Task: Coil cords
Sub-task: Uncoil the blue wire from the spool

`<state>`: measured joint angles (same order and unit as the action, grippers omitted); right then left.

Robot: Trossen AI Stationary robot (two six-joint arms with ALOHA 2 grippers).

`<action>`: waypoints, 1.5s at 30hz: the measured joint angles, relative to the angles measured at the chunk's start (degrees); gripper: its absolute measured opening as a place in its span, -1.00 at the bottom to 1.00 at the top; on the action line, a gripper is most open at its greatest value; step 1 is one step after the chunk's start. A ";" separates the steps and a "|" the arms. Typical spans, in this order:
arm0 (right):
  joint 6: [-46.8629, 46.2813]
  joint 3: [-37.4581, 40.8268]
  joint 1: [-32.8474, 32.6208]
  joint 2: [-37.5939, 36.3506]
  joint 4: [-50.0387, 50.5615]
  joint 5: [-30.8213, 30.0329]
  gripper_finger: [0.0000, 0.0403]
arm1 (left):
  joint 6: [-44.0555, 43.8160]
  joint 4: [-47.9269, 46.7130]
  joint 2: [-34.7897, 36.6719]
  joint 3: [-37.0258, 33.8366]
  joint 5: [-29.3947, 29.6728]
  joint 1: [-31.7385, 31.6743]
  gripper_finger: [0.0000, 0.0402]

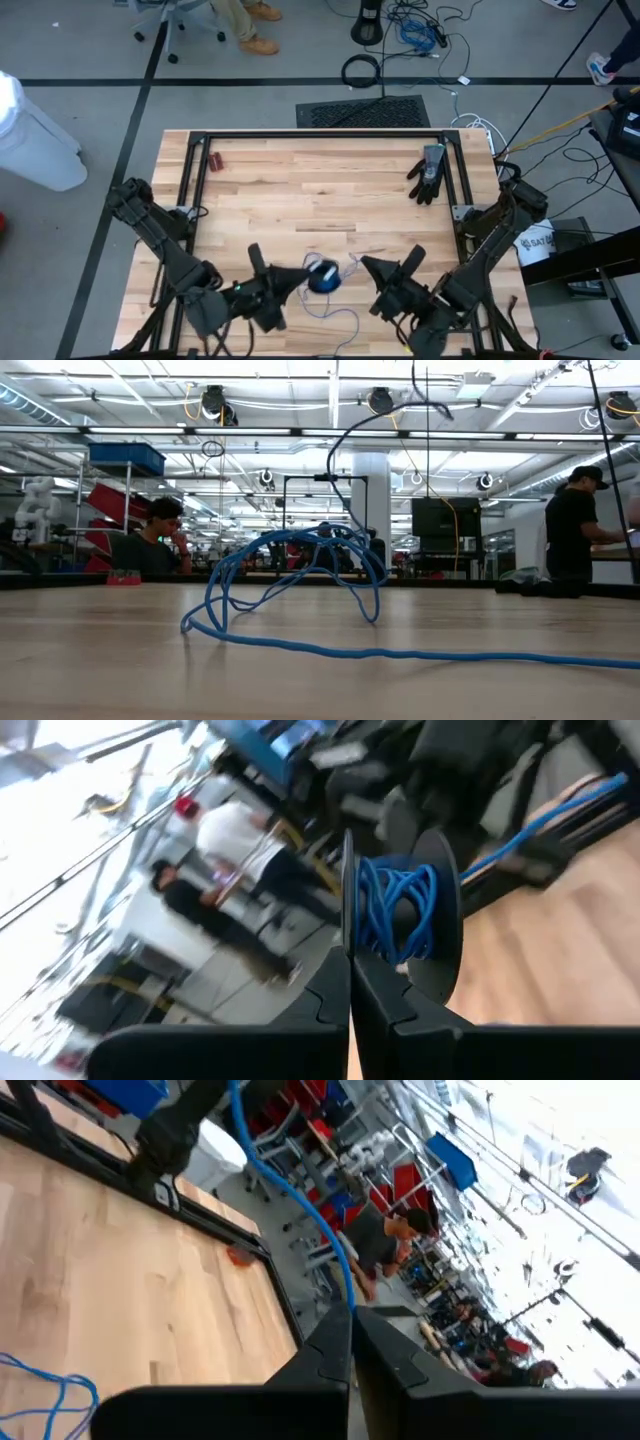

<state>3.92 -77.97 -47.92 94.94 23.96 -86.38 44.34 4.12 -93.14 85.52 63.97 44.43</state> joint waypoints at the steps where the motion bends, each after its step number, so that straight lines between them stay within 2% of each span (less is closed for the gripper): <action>1: -3.34 0.00 0.49 0.00 3.09 0.91 -1.00 | -0.03 0.02 0.26 0.00 -0.34 0.42 -1.00; 6: -19.31 0.00 2.98 0.00 15.91 7.16 -1.00 | -0.35 1.04 1.72 0.00 -1.50 2.46 -1.00; 9: -24.70 0.00 4.24 0.00 19.23 11.10 -1.00 | -0.41 1.64 2.27 0.02 -1.56 2.79 -1.00; 14: -25.79 0.00 5.25 0.00 18.84 21.50 -1.00 | -0.49 3.34 2.29 0.08 6.79 1.76 -1.00; 16: -25.42 0.00 5.25 0.00 17.79 23.20 -0.99 | -0.78 3.41 2.29 0.07 10.12 1.32 -1.00; 24: -10.98 0.00 4.35 0.00 3.95 21.63 -0.67 | -2.02 6.16 2.29 0.07 11.57 0.25 -1.00; 29: 2.79 0.00 5.00 0.00 -11.21 18.87 -0.49 | -2.03 6.08 2.29 0.09 11.58 0.17 -1.00; 32: 11.27 0.00 6.12 0.00 -21.43 19.51 -0.44 | -2.05 6.08 2.29 0.07 11.58 0.21 -1.00; 36: 17.67 0.00 8.46 0.00 -30.61 27.27 -0.41 | -2.12 6.08 2.27 0.07 11.57 0.21 -1.00; 40: 16.19 0.00 11.27 0.00 -32.36 35.13 -0.42 | -3.23 5.86 2.27 0.07 11.57 0.21 -1.00; 45: 13.17 0.00 13.87 0.00 -32.55 37.12 -0.42 | -3.60 5.85 2.25 0.07 11.51 0.21 -1.00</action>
<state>17.09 -77.97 -34.05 94.94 -8.59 -49.26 40.74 9.97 -90.89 85.58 75.48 44.64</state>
